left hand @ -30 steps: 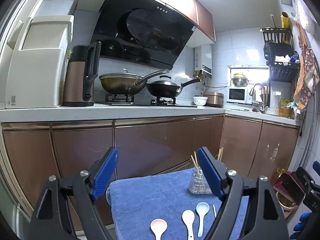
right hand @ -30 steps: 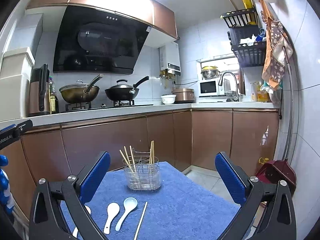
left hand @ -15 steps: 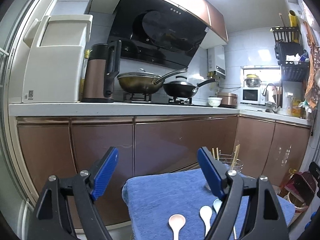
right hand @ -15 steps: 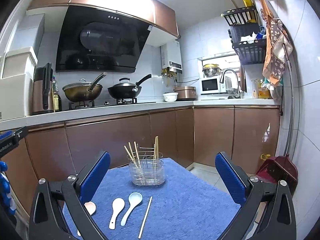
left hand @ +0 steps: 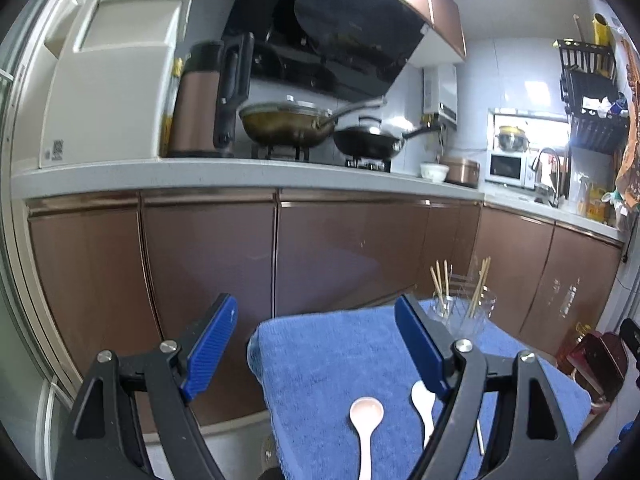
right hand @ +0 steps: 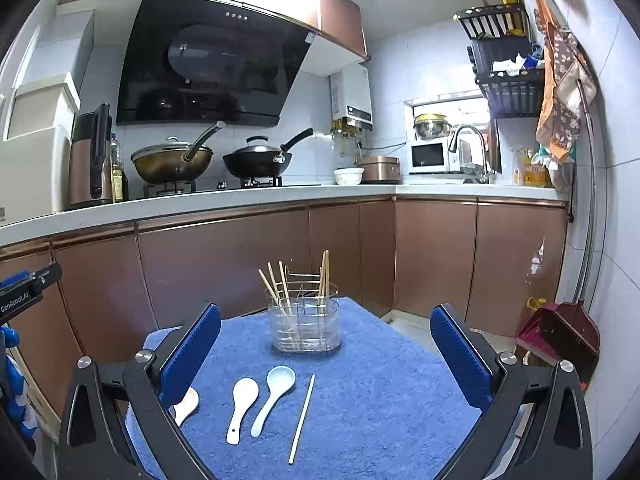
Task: Organize utensils
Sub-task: 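Move both tools down toward the spoons on the towel, then close the right tool on the light blue spoon while the left tool grasps the pink spoon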
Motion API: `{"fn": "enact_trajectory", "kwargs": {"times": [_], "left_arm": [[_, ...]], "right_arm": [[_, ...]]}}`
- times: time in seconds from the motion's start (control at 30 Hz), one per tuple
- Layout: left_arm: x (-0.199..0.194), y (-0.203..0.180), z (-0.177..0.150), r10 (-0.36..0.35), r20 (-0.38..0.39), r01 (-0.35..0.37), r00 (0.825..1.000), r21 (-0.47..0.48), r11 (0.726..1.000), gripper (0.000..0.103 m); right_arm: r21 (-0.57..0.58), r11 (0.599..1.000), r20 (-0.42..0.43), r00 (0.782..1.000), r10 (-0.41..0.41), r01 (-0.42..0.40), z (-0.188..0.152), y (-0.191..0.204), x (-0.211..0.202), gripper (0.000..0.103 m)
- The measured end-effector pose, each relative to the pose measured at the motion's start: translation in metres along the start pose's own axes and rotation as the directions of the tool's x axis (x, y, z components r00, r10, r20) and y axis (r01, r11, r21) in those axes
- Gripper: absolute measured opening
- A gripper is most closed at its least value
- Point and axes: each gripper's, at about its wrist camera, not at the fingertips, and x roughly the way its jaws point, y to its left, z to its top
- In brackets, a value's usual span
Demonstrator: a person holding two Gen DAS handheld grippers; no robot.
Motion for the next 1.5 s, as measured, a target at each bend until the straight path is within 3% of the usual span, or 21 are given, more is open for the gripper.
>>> {"fn": "enact_trajectory", "kwargs": {"times": [0.17,0.27,0.37,0.57,0.7,0.83,1.0,1.07,1.2,1.37,1.5], "left_arm": [[0.020,0.010,-0.008,-0.045,-0.108,0.042,0.993,-0.031,0.999,0.080],[0.041,0.015,-0.020,-0.102,-0.206,0.091,0.973,-0.066,0.994,0.080],[0.064,0.020,-0.035,-0.158,-0.296,0.130,0.942,-0.114,0.985,0.080],[0.106,0.020,-0.066,-0.273,-0.442,0.206,0.854,-0.194,0.959,0.080],[0.133,0.022,-0.085,-0.327,-0.505,0.240,0.799,-0.232,0.943,0.079],[0.160,0.022,-0.099,-0.387,-0.549,0.290,0.741,-0.259,0.922,0.079],[0.186,0.023,-0.114,-0.441,-0.591,0.344,0.675,-0.278,0.897,0.072],[0.195,0.021,-0.118,-0.461,-0.602,0.365,0.652,-0.284,0.887,0.070],[0.212,0.016,-0.125,-0.464,-0.630,0.374,0.623,-0.281,0.884,0.070],[0.228,0.013,-0.131,-0.504,-0.640,0.403,0.580,-0.312,0.860,0.069],[0.238,0.007,-0.137,-0.500,-0.662,0.412,0.558,-0.302,0.860,0.069]], "right_arm": [[0.052,0.999,-0.045,0.999,-0.003,0.006,-0.004,-0.020,0.009,0.103],[0.079,0.997,-0.102,0.995,0.007,0.001,-0.009,-0.028,0.022,0.103],[0.105,0.994,-0.177,0.983,0.045,-0.027,-0.018,-0.034,0.040,0.103],[0.124,0.987,-0.310,0.941,0.134,-0.099,-0.045,-0.031,0.079,0.100],[0.159,0.976,-0.390,0.899,0.200,-0.148,-0.063,-0.031,0.108,0.085],[0.214,0.954,-0.469,0.835,0.288,-0.210,-0.081,-0.030,0.141,0.063],[0.300,0.902,-0.526,0.735,0.428,-0.310,-0.097,-0.023,0.186,0.051],[0.312,0.892,-0.538,0.713,0.450,-0.327,-0.101,-0.019,0.202,0.049],[0.326,0.870,-0.559,0.667,0.492,-0.369,-0.108,-0.009,0.234,0.048],[0.329,0.859,-0.583,0.631,0.512,-0.393,-0.114,-0.003,0.263,0.048],[0.315,0.855,-0.606,0.606,0.516,-0.413,-0.116,0.004,0.291,0.048]]}}
